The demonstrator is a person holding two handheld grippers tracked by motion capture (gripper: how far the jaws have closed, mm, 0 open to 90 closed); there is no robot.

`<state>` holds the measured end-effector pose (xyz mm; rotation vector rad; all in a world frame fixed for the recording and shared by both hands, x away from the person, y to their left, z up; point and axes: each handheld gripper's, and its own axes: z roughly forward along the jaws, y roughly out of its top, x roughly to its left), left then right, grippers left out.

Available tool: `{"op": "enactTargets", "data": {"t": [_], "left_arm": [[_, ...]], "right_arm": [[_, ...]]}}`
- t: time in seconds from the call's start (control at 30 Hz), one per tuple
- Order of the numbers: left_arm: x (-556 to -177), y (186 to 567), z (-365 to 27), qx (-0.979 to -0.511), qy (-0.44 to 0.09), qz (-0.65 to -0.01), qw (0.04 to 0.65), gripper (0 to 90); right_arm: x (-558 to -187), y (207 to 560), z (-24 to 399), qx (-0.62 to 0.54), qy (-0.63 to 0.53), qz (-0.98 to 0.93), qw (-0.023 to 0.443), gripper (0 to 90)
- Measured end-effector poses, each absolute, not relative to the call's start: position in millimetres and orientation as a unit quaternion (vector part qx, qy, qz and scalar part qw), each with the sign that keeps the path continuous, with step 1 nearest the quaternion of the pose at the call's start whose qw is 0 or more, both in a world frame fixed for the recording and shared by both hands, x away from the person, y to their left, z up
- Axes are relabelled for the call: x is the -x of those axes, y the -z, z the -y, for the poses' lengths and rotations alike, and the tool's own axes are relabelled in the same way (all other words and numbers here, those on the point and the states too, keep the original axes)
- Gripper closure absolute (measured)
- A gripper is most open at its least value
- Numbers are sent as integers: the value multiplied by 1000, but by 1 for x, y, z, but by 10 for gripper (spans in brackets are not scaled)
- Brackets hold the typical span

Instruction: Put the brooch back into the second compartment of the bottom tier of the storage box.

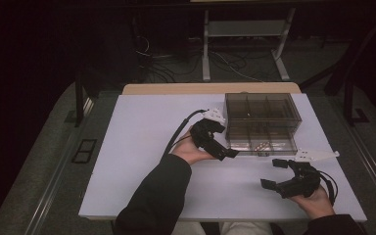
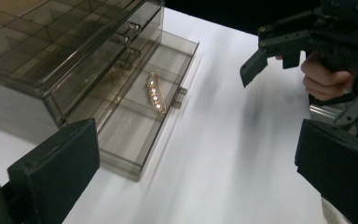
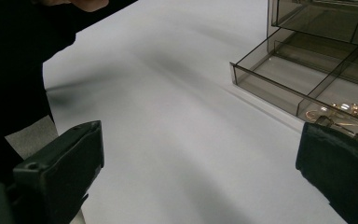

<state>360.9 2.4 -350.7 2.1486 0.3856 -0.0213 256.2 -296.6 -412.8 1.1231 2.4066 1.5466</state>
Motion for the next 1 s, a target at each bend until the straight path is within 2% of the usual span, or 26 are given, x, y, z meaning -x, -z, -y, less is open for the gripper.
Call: {"op": "enactTargets", "data": {"t": [1.0], "left_arm": [[-306, 385, -114, -840, -40, -236, 487, 0]], "right_arm": [[-257, 415, 295, -369, -496, -785, 31, 5]]}}
